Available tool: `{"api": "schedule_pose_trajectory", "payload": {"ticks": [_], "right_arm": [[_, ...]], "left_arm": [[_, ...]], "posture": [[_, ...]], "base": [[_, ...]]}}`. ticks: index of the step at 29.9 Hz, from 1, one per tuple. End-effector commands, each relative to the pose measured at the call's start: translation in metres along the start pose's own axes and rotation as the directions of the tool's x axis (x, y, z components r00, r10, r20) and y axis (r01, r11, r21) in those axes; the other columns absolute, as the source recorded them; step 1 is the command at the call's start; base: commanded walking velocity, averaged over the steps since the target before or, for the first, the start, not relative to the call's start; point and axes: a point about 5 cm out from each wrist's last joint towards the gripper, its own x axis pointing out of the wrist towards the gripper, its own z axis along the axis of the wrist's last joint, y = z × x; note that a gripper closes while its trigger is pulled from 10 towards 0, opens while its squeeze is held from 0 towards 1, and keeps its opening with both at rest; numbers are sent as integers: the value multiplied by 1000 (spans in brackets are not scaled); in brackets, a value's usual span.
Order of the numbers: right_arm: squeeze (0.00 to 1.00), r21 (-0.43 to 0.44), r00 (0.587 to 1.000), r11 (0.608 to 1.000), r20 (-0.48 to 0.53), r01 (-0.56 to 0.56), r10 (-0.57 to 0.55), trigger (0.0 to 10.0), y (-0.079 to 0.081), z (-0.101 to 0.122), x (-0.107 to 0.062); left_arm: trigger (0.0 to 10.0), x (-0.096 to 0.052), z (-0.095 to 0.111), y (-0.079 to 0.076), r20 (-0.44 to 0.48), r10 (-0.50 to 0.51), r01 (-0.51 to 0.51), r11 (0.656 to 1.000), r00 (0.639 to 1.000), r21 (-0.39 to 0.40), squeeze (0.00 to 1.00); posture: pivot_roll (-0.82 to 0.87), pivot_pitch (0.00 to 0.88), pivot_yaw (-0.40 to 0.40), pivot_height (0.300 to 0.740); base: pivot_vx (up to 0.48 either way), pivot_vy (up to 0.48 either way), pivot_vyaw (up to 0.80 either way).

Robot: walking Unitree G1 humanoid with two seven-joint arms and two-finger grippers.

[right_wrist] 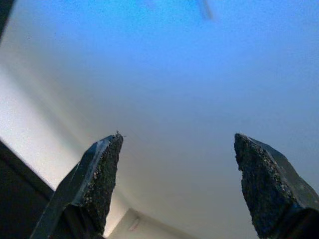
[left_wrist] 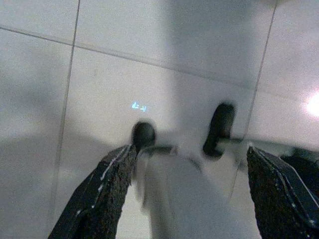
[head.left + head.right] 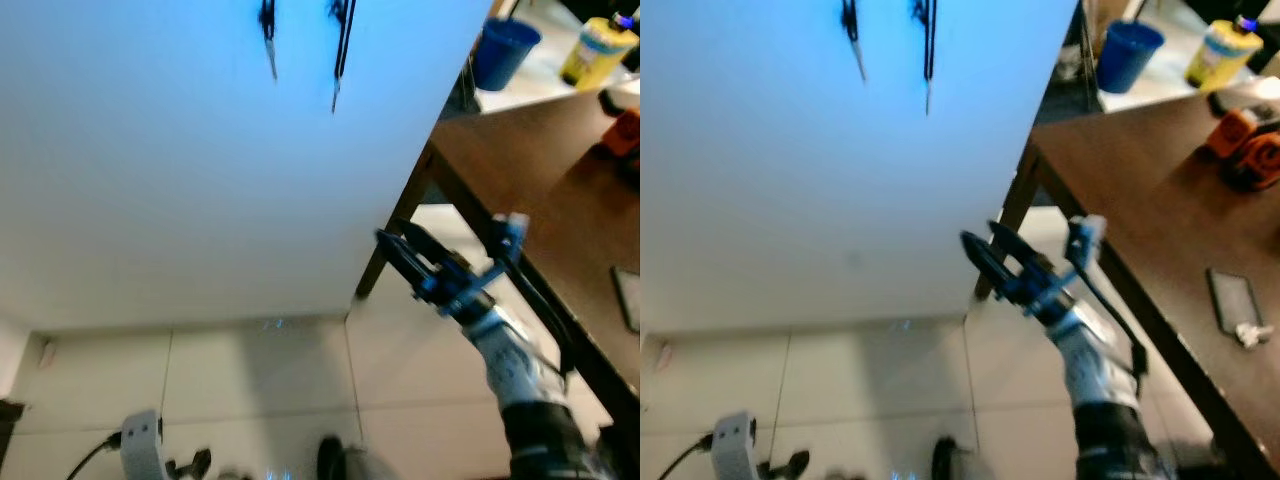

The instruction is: Hang keys on a hook

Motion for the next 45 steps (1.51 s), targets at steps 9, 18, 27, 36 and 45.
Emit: {"api": "schedule_pose_trajectory", "payload": {"ticks": [9, 18, 27, 36, 45], "right_arm": [[0, -48, 974, 973, 31, 227, -226, 10000, -24, 13, -18], [0, -137, 931, 922, 103, 362, -350, 10000, -38, 41, -21], [0, -244, 921, 889, 136, 387, -364, 10000, -37, 52, -12], [0, -264, 935, 898, 117, 353, -334, 10000, -28, 45, -1], [0, -282, 934, 890, 109, 358, -341, 10000, -27, 43, 5]], "left_arm": [[10000, -1, -14, -5, -52, -27, 28, 999, 998, 26, 0], [10000, 1, -7, -14, -25, -94, 96, 989, 995, 111, 0], [10000, 4, -2, -23, -10, -146, 145, 978, 989, 150, 0], [10000, 6, 0, -32, -7, -178, 176, 967, 984, 183, 0], [10000, 9, 11, -41, 33, -214, 204, 961, 976, 189, 0]], "posture": [[-52, 124, -21, 740], [-52, 103, -22, 740], [-50, 98, -17, 740], [-48, 98, -16, 740], [-43, 98, -17, 740]], "base": [[-351, 0, -784], [0, 0, -781], [167, 0, -310], [416, 0, 0], [396, 0, -622]]}}
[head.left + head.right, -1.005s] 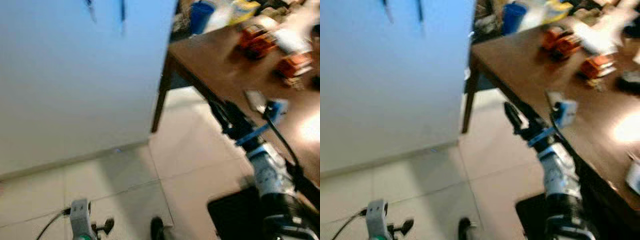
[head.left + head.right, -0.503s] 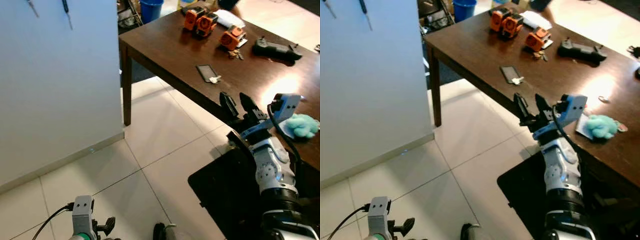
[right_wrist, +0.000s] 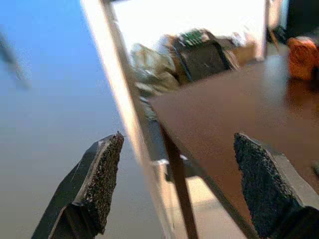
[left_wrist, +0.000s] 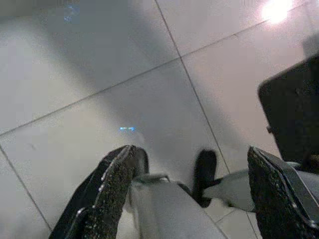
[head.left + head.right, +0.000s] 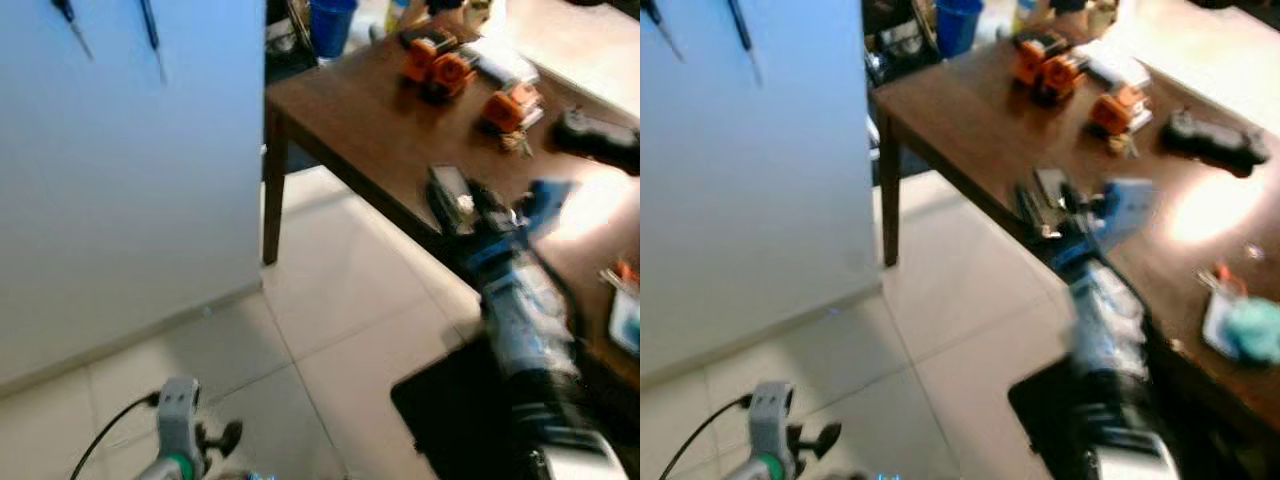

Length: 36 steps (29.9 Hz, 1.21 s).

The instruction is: Hang keys on a hook

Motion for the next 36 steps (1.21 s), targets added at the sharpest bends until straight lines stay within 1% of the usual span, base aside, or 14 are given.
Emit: {"api": "schedule_pose_trajectory", "payload": {"ticks": [1, 6, 8, 13, 17, 18, 21, 22, 24, 25, 27, 29, 31, 36], "right_arm": [[0, -20, 997, 997, -10, 75, -75, 10000, -18, 0, -14], [0, -41, 996, 995, -11, 88, -89, 10000, -20, 2, -13], [0, -115, 983, 979, -48, 170, -176, 10000, -30, 0, -17], [0, -158, 958, 951, -69, 266, -279, 10000, -46, 0, -25], [0, -185, 950, 943, -94, 277, -298, 10000, -50, -3, -28], [0, -227, 933, 931, -155, 285, -324, 10000, -54, -11, -33], [0, -227, 933, 931, -155, 285, -324, 10000, -54, -11, -33], [0, -246, 918, 925, -204, 289, -341, 10000, -56, -18, -39], [0, -246, 918, 925, -204, 289, -341, 10000, -56, -18, -39], [0, -242, 912, 929, -237, 278, -335, 10000, -57, -24, -43], [0, -202, 935, 974, -316, 100, -161, 10000, -41, -34, -48], [0, -202, 935, 974, -316, 100, -161, 10000, -41, -34, -48], [0, -211, 924, 977, -374, 0, -81, 10000, -33, -41, -52], [0, -247, 913, 969, -396, -3, -98, 10000, -34, -45, -53]], "left_arm": [[10000, 4, -3, -12, -13, -38, 38, 999, 999, 1, 0], [10000, 4, -3, -13, -14, -45, 45, 999, 999, 6, 0], [10000, 3, -9, -15, -38, -57, 58, 998, 998, 31, 0], [10000, 0, -18, -15, -67, -47, 49, 998, 997, 35, 0], [10000, -2, -21, -13, -75, -37, 39, 999, 996, 33, 0], [10000, -3, -24, -12, -87, -35, 37, 999, 996, 18, 0], [10000, -3, -24, -12, -87, -35, 37, 999, 996, 18, 0], [10000, -4, -26, -11, -95, -43, 43, 999, 995, -1, 0], [10000, -4, -26, -11, -95, -43, 43, 999, 995, -1, 0], [10000, -5, -28, -11, -101, -45, 44, 999, 994, -9, 0], [10000, -6, -29, -10, -98, -24, 24, 1000, 995, -1, 0], [10000, -6, -29, -10, -98, -24, 24, 1000, 995, -1, 0], [10000, -6, -29, -10, -99, -19, 19, 1000, 995, 4, 0], [10000, -6, -29, -10, -101, -18, 19, 1000, 995, 9, 0]], "posture": [[-46, 99, -16, 740], [-46, 99, -16, 740], [-50, 97, -18, 740], [-52, 98, -18, 740], [-55, 99, -18, 740], [-57, 103, -19, 740], [-57, 103, -19, 740], [-57, 106, -21, 740], [-57, 106, -21, 740], [-57, 106, -21, 740], [-65, 114, -16, 740], [-65, 114, -16, 740], [-65, 114, -16, 740], [-69, 119, -12, 740]], "base": [[379, 0, -800], [368, 0, -480], [0, 0, 0], [0, 0, 0], [0, 0, 0], [0, 0, 0], [0, 0, 0], [0, -472, 0], [0, -472, 0], [0, -472, 0], [0, 0, 0], [0, 0, 0], [0, 0, 0], [0, 0, 0]]}}
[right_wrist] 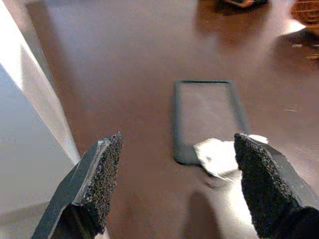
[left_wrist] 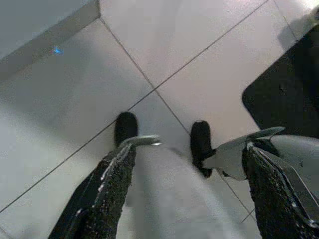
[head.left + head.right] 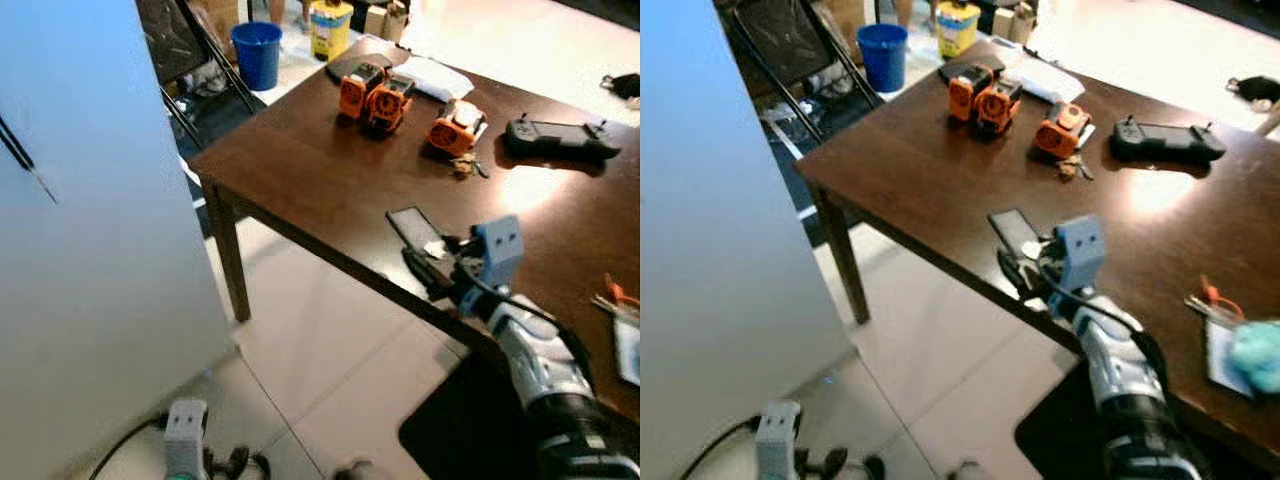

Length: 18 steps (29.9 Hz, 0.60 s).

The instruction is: Hang keys on a hook

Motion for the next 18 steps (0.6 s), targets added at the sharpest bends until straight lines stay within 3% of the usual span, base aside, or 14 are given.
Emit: {"api": "schedule_pose_trajectory", "payload": {"ticks": [1, 6, 9, 16, 18], "right_arm": [[0, -17, 1000, 1000, -17, 14, -14, 10000, -2, -3, -3], [0, -126, 997, 989, 3, 83, -83, 10000, -4, 2, 0], [0, -130, 992, 984, 28, 126, -123, 10000, -9, 7, 0], [0, -140, 995, 985, 1, 101, -102, 10000, -7, 4, 2], [0, -77, 999, 996, 21, 39, -38, 10000, 4, 3, 6]], "left_arm": [[10000, -4, -8, 5, -32, 16, -16, 1000, 999, 4, 0], [10000, -5, -9, 6, -39, 18, -17, 1000, 999, 15, 0], [10000, -5, -10, 5, -42, 11, -11, 1000, 999, 13, 0], [10000, -6, -17, 2, -75, -15, 17, 999, 997, 29, 0], [10000, -7, -18, 3, -69, 3, -2, 1000, 998, 22, 0]], "posture": [[-69, 119, -12, 740], [-71, 121, -12, 740], [-71, 121, -12, 740], [-71, 121, -12, 740], [-66, 134, -7, 740]], "base": [[0, 0, 0], [0, 0, 0], [0, 0, 0], [0, -480, 0], [0, -231, 0]]}}
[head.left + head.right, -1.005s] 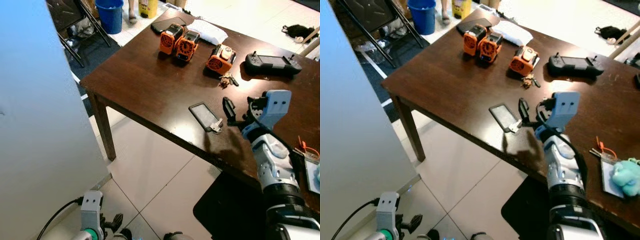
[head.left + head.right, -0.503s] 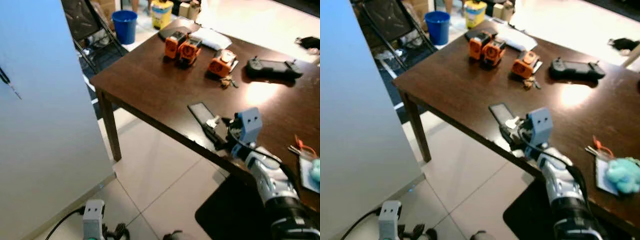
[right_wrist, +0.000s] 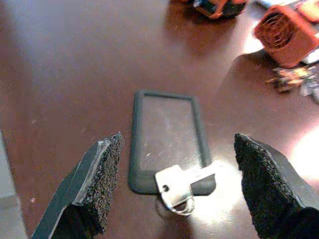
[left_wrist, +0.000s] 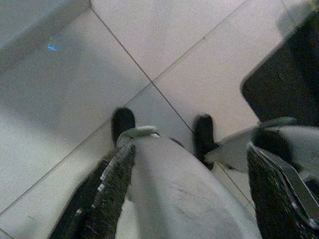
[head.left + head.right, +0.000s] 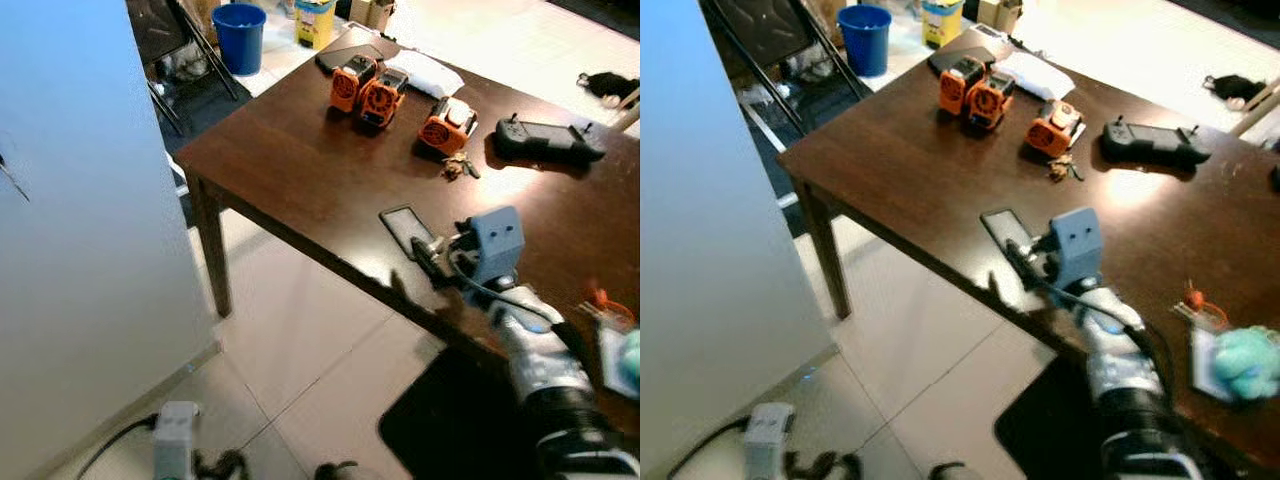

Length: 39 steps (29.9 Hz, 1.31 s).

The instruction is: Hang keys on a hook

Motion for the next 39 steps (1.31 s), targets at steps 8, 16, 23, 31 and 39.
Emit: {"api": "schedule_pose_trajectory", "payload": {"ticks": [8, 16, 23, 31, 39], "right_arm": [[0, 34, 999, 999, -27, -38, 39, 10000, 9, -9, 1], [0, 58, 999, 998, -46, -25, 28, 10000, 9, -16, -3], [0, 63, 999, 998, -48, 9, -6, 10000, -3, -16, -12], [0, -6, 953, 964, -150, 266, -264, 10000, -44, -24, -26], [0, 63, 797, 796, -108, 602, -594, 10000, -113, -12, -71]], "left_arm": [[10000, -2, -16, -5, -47, 2, -3, 1000, 999, -30, 0], [10000, -4, -20, -5, -64, 0, -1, 1000, 998, -13, 0], [10000, -5, -24, -6, -81, -1, 1, 1000, 997, 2, 0], [10000, -5, -26, -7, -91, -1, 1, 1000, 996, -1, 0], [10000, -8, -33, -7, -115, 1, -1, 1000, 993, 0, 0]], "posture": [[-61, 138, -10, 740], [-63, 139, -9, 740], [-67, 141, -7, 740], [-74, 140, -6, 740], [-81, 140, -5, 740]], "base": [[0, 0, 0], [0, 0, 0], [0, 0, 0], [0, 0, 0], [0, 0, -750]]}}
